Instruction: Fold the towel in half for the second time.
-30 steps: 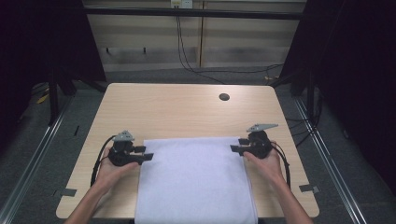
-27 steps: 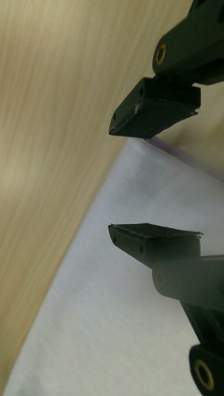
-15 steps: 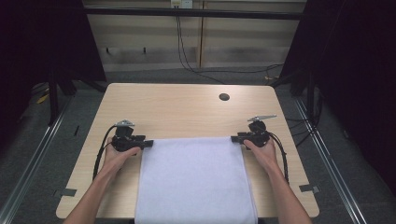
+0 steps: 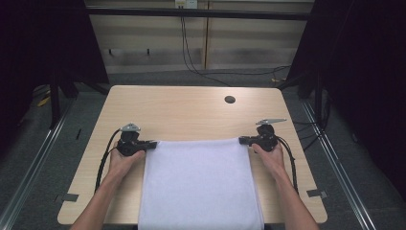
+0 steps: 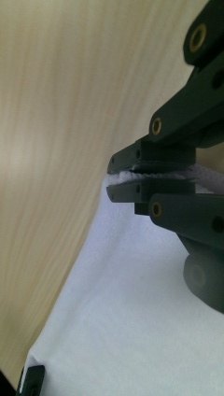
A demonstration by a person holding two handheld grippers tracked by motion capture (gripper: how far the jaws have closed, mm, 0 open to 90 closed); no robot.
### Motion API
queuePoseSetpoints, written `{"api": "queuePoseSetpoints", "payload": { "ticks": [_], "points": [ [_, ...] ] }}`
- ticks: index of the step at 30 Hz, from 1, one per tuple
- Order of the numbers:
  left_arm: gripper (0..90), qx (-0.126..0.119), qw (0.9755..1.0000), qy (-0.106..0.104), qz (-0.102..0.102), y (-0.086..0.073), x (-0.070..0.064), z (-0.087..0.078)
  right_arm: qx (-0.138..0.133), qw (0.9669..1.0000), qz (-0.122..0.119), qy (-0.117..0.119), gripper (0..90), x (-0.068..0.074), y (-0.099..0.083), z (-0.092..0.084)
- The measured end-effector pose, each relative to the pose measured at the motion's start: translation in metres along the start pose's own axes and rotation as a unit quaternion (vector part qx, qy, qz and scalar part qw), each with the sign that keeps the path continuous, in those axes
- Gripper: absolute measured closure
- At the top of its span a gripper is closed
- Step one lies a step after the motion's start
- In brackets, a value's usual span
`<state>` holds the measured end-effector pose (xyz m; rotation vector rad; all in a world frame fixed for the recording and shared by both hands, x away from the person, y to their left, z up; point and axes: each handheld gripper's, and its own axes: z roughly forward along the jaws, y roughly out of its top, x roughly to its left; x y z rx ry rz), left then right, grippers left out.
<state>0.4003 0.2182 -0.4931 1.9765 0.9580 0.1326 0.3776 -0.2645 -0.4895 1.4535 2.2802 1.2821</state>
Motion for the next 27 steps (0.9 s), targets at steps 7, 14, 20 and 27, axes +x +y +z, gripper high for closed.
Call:
{"api": "queuePoseSetpoints", "payload": {
  "ticks": [7, 14, 20, 27],
  "points": [
    [85.0, -0.056, 0.9983, 0.008, 0.008, 0.041, 0.004, -0.022, -0.044, 0.9989, -0.018, -0.006, 85.5, 0.002, 0.034, -0.028],
    [85.0, -0.087, 0.9959, 0.014, 0.022, 0.076, 0.002, -0.033, -0.076, 0.9965, -0.029, -0.021, 85.6, 0.006, 0.067, -0.045],
    [84.9, -0.114, 0.9927, 0.019, 0.036, 0.096, 0.000, -0.044, -0.100, 0.9935, -0.048, -0.028, 85.6, 0.010, 0.090, -0.058],
    [84.9, -0.125, 0.9909, 0.015, 0.048, 0.105, -0.003, -0.056, -0.120, 0.9909, -0.059, -0.018, 85.6, 0.021, 0.104, -0.071]
  ]
}}
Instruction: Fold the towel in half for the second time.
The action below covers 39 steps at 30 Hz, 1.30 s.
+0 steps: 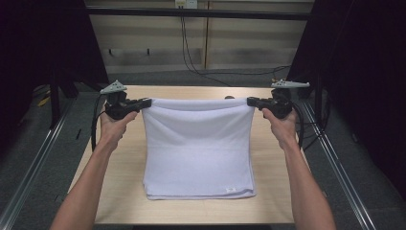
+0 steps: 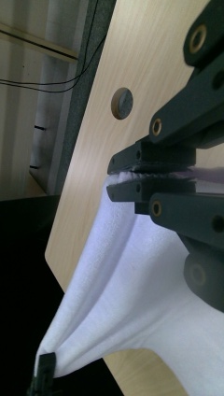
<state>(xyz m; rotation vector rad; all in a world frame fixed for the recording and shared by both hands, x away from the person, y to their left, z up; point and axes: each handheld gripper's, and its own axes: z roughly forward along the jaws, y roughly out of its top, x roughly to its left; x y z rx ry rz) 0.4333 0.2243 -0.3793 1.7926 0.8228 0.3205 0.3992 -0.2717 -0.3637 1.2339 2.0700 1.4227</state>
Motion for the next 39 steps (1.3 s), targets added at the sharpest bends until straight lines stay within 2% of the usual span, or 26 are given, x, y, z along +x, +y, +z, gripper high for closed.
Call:
{"api": "queuePoseSetpoints", "payload": {
  "ticks": [3, 9, 16, 18, 21, 25, 27, 30, 33, 35, 39],
  "points": [
    [84.8, -0.001, 1.0000, -0.005, 0.004, -0.006, -0.003, -0.003, 0.012, 0.9999, 0.001, 0.002, 85.6, 0.000, -0.007, -0.001],
    [84.6, 0.007, 0.9999, -0.005, 0.012, -0.020, -0.012, -0.006, 0.013, 0.9998, 0.010, 0.015, 85.5, 0.001, -0.026, -0.002],
    [84.7, 0.017, 0.9998, -0.014, 0.003, -0.040, -0.020, -0.008, 0.037, 0.9990, 0.006, 0.023, 85.5, 0.007, -0.046, -0.009],
    [84.6, 0.015, 0.9998, -0.014, -0.001, -0.046, -0.023, -0.010, 0.035, 0.9989, 0.009, 0.029, 85.4, 0.009, -0.052, -0.011],
    [84.6, 0.014, 0.9998, -0.017, 0.004, -0.052, -0.029, -0.017, 0.032, 0.9987, 0.012, 0.037, 85.4, 0.014, -0.062, -0.016],
    [84.5, -0.004, 0.9994, -0.032, -0.009, -0.061, -0.036, -0.028, 0.033, 0.9983, 0.012, 0.046, 85.4, 0.020, -0.072, -0.025],
    [84.5, 0.000, 0.9996, -0.028, 0.002, -0.065, -0.041, -0.032, 0.026, 0.9982, 0.013, 0.052, 85.4, 0.024, -0.075, -0.031],
    [84.5, 0.008, 0.9995, -0.031, 0.008, -0.072, -0.046, -0.039, 0.032, 0.9978, 0.004, 0.058, 85.3, 0.030, -0.083, -0.036],
    [84.4, 0.009, 0.9993, -0.035, 0.008, -0.080, -0.052, -0.046, 0.032, 0.9973, 0.004, 0.066, 85.3, 0.037, -0.092, -0.043],
    [84.4, 0.022, 0.9991, -0.036, 0.003, -0.086, -0.056, -0.046, 0.032, 0.9968, 0.004, 0.074, 85.2, 0.041, -0.099, -0.047],
    [84.5, 0.040, 0.9982, -0.045, 0.010, -0.095, -0.063, -0.049, 0.052, 0.9952, -0.008, 0.082, 85.2, 0.050, -0.110, -0.050]
  ]
}}
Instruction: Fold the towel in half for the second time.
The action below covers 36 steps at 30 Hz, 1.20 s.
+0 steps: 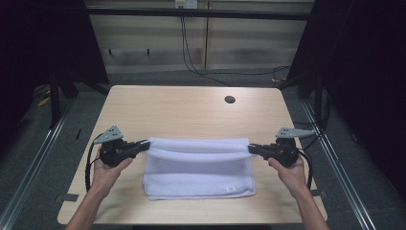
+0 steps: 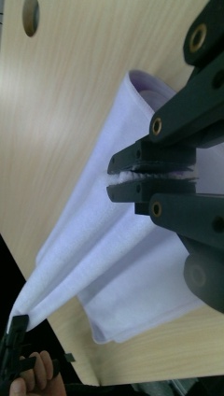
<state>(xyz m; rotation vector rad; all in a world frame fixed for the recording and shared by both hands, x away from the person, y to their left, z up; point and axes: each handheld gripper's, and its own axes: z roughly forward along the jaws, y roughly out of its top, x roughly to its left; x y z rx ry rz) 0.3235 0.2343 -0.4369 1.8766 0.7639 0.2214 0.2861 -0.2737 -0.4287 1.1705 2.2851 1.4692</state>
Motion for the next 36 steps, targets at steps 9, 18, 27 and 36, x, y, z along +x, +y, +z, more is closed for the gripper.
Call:
{"api": "queuePoseSetpoints", "payload": {
  "ticks": [9, 18, 27, 36],
  "points": [
    [84.2, 0.043, 0.9989, -0.006, 0.015, -0.022, -0.017, -0.007, 0.031, 0.9994, -0.005, 0.014, 84.0, 0.014, -0.025, -0.004],
    [81.7, 0.119, 0.9925, -0.022, 0.011, -0.058, -0.027, -0.005, 0.104, 0.9945, -0.003, 0.014, 78.6, 0.023, -0.060, 0.002],
    [67.8, 0.127, 0.9911, -0.037, 0.015, -0.065, -0.044, -0.018, 0.138, 0.9901, -0.004, 0.025, 69.8, 0.036, -0.075, -0.004],
    [58.1, 0.087, 0.9958, -0.029, -0.009, -0.055, -0.036, -0.027, 0.089, 0.9957, -0.008, 0.022, 71.5, 0.043, -0.063, -0.017]
  ]
}}
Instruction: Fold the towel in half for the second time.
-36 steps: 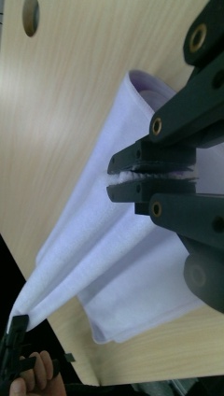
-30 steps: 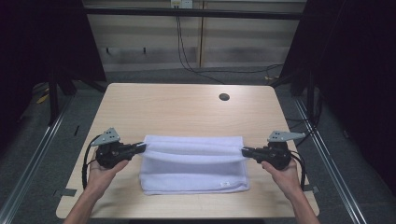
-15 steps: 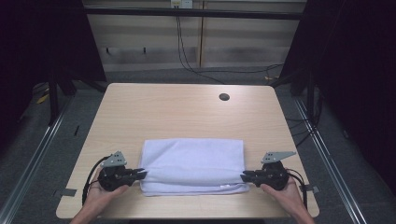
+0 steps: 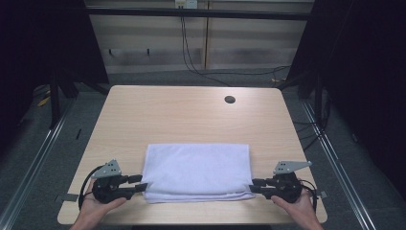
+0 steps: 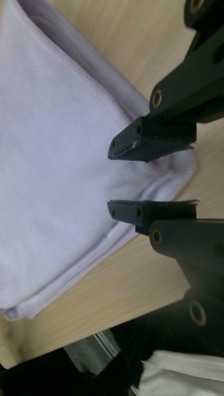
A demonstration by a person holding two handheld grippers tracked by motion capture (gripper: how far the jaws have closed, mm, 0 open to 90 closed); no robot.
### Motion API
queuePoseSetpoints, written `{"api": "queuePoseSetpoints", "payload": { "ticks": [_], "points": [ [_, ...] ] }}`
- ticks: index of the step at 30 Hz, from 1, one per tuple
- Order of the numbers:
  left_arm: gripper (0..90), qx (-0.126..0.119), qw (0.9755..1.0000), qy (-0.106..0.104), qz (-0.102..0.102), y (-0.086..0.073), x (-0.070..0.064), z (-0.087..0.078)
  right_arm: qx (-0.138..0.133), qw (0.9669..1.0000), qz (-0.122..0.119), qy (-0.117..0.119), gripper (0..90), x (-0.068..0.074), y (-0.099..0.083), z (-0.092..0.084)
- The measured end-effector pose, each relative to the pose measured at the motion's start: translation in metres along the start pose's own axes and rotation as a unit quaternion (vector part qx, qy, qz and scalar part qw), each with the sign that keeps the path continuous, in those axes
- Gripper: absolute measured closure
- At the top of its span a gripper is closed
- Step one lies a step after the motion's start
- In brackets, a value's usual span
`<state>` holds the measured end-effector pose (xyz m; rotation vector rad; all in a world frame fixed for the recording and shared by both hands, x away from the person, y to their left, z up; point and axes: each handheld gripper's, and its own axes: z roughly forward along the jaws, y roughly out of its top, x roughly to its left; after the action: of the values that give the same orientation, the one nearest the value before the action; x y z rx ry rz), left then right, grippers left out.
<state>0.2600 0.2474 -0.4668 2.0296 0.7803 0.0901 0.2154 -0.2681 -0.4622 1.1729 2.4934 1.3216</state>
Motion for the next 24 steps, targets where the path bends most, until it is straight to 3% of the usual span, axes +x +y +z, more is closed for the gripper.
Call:
{"api": "queuePoseSetpoints", "payload": {
  "ticks": [2, 3, 6, 8, 10, 13, 15, 17, 19, 21, 23, 24],
  "points": [
    [59.0, -0.011, 0.9999, -0.010, -0.005, 0.006, 0.002, 0.003, -0.011, 0.9999, -0.003, 0.000, 72.8, 0.000, 0.006, 0.003],
    [59.5, -0.009, 0.9999, -0.005, 0.001, 0.009, 0.001, 0.005, -0.013, 0.9999, -0.003, -0.002, 74.2, 0.000, 0.009, 0.005],
    [56.9, -0.015, 0.9998, 0.013, -0.008, 0.018, 0.007, 0.012, -0.042, 0.9988, 0.002, -0.023, 72.3, -0.003, 0.019, 0.012],
    [48.9, -0.007, 0.9991, 0.035, -0.025, 0.026, 0.013, 0.017, -0.052, 0.9974, 0.014, -0.049, 67.1, -0.009, 0.026, 0.016],
    [44.6, -0.023, 0.9979, 0.035, -0.048, 0.029, 0.021, 0.020, -0.062, 0.9962, 0.024, -0.056, 62.7, -0.016, 0.032, 0.017],
    [37.7, -0.029, 0.9961, 0.058, -0.061, 0.029, 0.030, 0.023, -0.084, 0.9917, 0.049, -0.084, 53.9, -0.027, 0.036, 0.011],
    [34.8, -0.033, 0.9940, 0.071, -0.076, 0.026, 0.036, 0.021, -0.090, 0.9884, 0.069, -0.101, 48.3, -0.033, 0.033, 0.007],
    [31.8, -0.048, 0.9910, 0.080, -0.096, 0.021, 0.040, 0.016, -0.094, 0.9851, 0.073, -0.124, 45.4, -0.036, 0.027, 0.003],
    [31.9, -0.049, 0.9889, 0.100, -0.098, 0.017, 0.041, 0.012, -0.114, 0.9802, 0.106, -0.123, 42.7, -0.040, 0.019, -0.001],
    [31.3, -0.048, 0.9880, 0.110, -0.098, 0.011, 0.042, 0.010, -0.108, 0.9777, 0.108, -0.144, 40.8, -0.041, 0.015, -0.003],
    [30.3, -0.040, 0.9883, 0.111, -0.097, 0.008, 0.043, 0.010, -0.097, 0.9767, 0.096, -0.166, 40.9, -0.041, 0.012, -0.003],
    [30.3, -0.038, 0.9880, 0.114, -0.097, 0.007, 0.042, 0.010, -0.089, 0.9746, 0.086, -0.186, 40.3, -0.041, 0.011, -0.003]
  ]
}}
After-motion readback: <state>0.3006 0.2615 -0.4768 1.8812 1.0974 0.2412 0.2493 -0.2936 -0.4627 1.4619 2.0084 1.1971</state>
